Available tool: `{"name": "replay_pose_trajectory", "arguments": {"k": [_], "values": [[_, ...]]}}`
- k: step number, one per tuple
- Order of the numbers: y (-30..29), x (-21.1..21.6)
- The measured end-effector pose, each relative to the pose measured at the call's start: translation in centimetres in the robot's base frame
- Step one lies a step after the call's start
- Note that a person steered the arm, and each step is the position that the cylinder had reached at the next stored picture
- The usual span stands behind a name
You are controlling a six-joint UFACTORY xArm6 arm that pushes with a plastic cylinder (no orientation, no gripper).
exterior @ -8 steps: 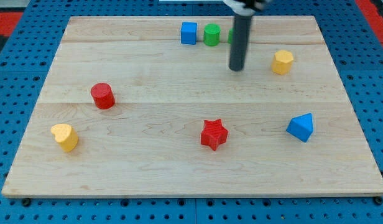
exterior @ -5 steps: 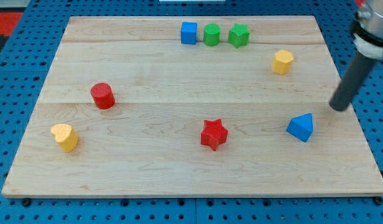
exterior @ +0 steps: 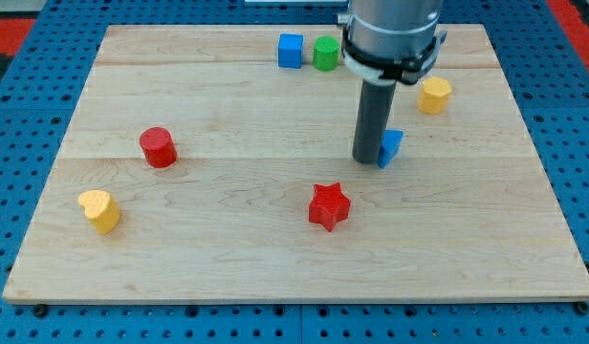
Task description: Move triangle left beside the cube
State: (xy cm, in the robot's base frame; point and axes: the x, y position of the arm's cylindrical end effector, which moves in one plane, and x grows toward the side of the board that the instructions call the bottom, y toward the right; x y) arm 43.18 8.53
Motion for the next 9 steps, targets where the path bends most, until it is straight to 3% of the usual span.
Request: {"name": "replay_pose_trajectory", "arguments": {"k": [2,4,7,9], "values": [[2.5,2.6],[6.3,1.1],[-1.6,-2.3],[-3.2,-7.3]]}}
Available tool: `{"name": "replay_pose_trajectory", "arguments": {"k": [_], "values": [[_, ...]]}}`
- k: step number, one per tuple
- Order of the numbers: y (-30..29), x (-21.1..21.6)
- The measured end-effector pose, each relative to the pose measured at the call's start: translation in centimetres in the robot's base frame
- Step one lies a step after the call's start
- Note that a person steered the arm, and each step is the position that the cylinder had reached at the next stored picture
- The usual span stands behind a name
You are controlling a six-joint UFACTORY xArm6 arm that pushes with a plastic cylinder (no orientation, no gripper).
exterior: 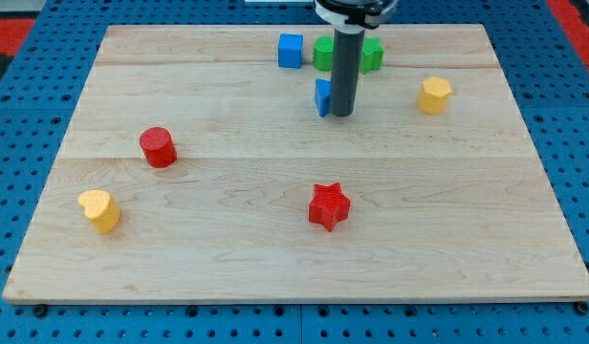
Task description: Move triangle left beside the cube
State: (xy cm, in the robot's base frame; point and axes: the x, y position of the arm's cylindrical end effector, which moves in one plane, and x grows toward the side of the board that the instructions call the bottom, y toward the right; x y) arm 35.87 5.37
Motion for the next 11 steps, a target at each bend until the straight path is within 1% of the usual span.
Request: {"name": "replay_pose_trajectory", "arguments": {"k": [1,2,3,4,5,7,8,9,11], "values": [[-1.0,-1.8],[-1.3,-2.5],[-0.2,-4.2],[-1.9,-4.7],[-4.9,-4.7],[-7.3,-4.3],[-10.0,-3.7],[-13.9,-3.7],[-14.6,-4.4]]}}
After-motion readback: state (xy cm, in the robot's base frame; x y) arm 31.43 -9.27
